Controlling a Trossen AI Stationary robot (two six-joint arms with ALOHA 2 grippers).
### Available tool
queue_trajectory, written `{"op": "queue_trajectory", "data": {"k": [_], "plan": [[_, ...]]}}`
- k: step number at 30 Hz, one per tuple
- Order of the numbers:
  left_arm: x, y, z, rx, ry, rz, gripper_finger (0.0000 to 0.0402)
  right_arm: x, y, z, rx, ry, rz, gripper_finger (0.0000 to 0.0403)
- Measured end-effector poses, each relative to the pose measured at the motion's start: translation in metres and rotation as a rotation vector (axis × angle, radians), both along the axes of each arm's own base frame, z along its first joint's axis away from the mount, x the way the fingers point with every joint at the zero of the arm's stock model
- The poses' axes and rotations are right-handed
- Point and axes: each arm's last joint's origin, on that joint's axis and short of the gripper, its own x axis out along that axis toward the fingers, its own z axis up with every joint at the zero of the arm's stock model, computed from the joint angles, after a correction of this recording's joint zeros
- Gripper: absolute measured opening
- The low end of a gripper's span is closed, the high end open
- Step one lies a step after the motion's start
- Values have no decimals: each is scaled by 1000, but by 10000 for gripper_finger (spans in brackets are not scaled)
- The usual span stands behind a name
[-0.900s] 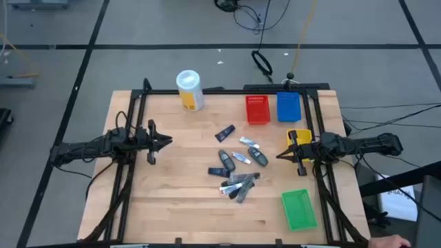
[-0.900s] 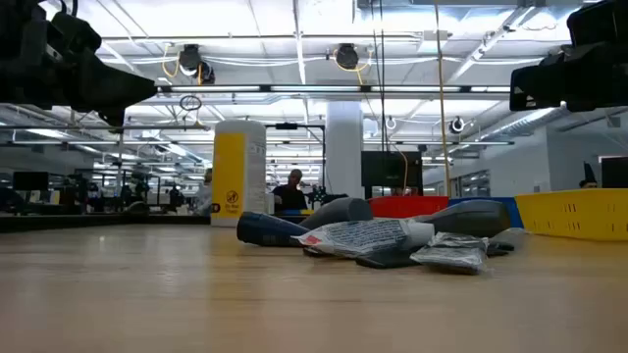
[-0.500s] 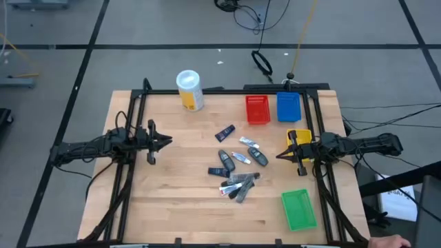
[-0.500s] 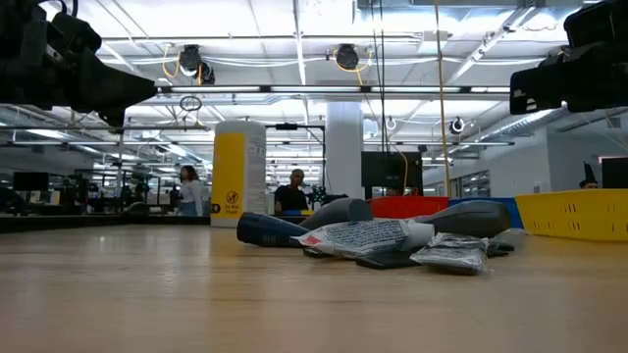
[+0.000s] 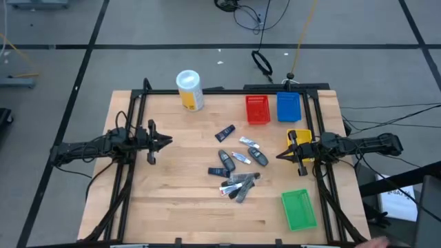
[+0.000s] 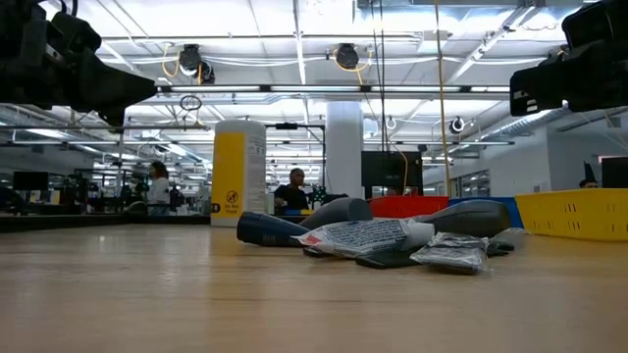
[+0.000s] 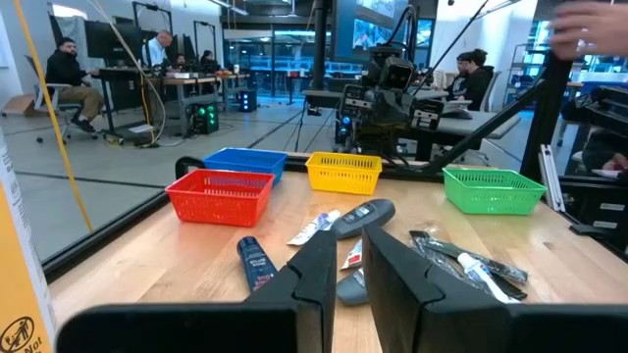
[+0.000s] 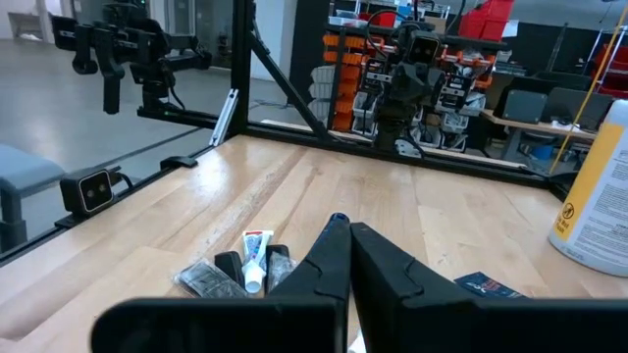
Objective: Pick & Place Travel size toiletries
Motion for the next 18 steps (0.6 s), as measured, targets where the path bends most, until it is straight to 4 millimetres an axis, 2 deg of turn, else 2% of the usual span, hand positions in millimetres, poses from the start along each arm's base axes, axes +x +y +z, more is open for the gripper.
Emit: {"op": "queue_trajectory", "data": {"k": [13,18], "plan": [[0,0,0,0,0,0,51,0,0,0,-1,0,0,0],[0,0,0,0,0,0,51,0,1,7,-118,-99,14,0]]}}
